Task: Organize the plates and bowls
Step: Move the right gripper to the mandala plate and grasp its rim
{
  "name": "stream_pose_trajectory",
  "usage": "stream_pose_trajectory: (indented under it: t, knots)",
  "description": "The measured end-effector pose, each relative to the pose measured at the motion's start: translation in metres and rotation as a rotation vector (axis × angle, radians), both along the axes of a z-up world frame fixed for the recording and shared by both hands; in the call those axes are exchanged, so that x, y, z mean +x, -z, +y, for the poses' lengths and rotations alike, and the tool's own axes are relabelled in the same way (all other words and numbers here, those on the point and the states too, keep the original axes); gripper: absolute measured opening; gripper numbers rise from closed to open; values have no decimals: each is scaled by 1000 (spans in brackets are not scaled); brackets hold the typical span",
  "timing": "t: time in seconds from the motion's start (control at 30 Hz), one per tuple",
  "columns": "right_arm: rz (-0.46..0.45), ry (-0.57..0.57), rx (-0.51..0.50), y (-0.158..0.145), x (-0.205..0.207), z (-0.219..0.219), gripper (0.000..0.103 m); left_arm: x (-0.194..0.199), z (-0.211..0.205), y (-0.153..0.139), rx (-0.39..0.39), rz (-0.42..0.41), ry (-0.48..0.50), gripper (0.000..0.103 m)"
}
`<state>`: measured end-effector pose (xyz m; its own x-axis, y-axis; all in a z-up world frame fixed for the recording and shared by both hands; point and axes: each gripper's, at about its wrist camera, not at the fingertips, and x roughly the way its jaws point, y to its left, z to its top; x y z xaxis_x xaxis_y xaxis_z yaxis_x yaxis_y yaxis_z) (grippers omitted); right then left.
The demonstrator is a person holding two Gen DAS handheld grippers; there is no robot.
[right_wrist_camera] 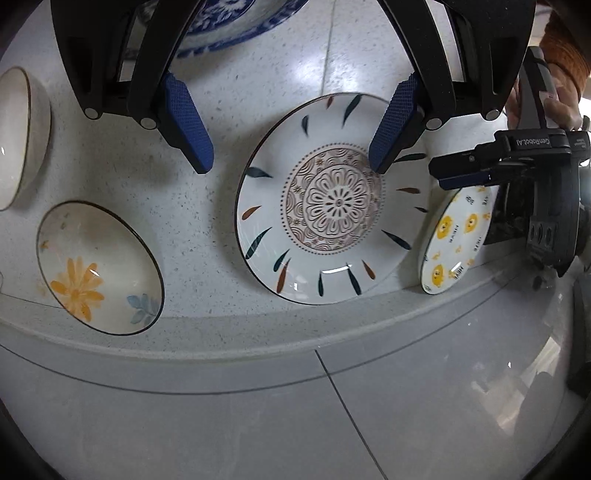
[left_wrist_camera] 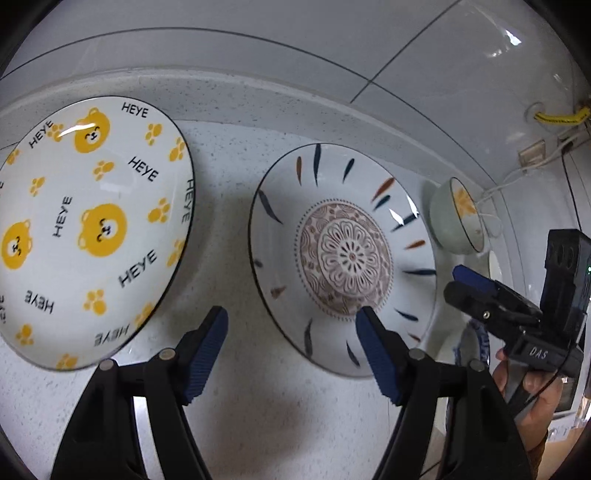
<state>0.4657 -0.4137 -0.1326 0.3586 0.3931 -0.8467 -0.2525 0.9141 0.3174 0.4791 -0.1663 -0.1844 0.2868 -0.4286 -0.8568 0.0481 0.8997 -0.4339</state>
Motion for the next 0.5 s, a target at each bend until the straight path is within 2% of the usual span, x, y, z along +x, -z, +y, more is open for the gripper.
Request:
stream_pose_trajectory:
  t: [0.2,0.37,0.47,0.5]
  knots:
    - [26,-15,-7,19,13,1,83,18,-12,17,21,9,-1,70]
    - [53,-11,17,27,21,-4,82,28,-20,21,-18,2,15,69]
    - [69,-9,17,32,26,-3,71,34,-24,23,-47,4,30,67]
    - [81,-8,20,34,27,-3,65,36,-24,23,-45,9,23,63]
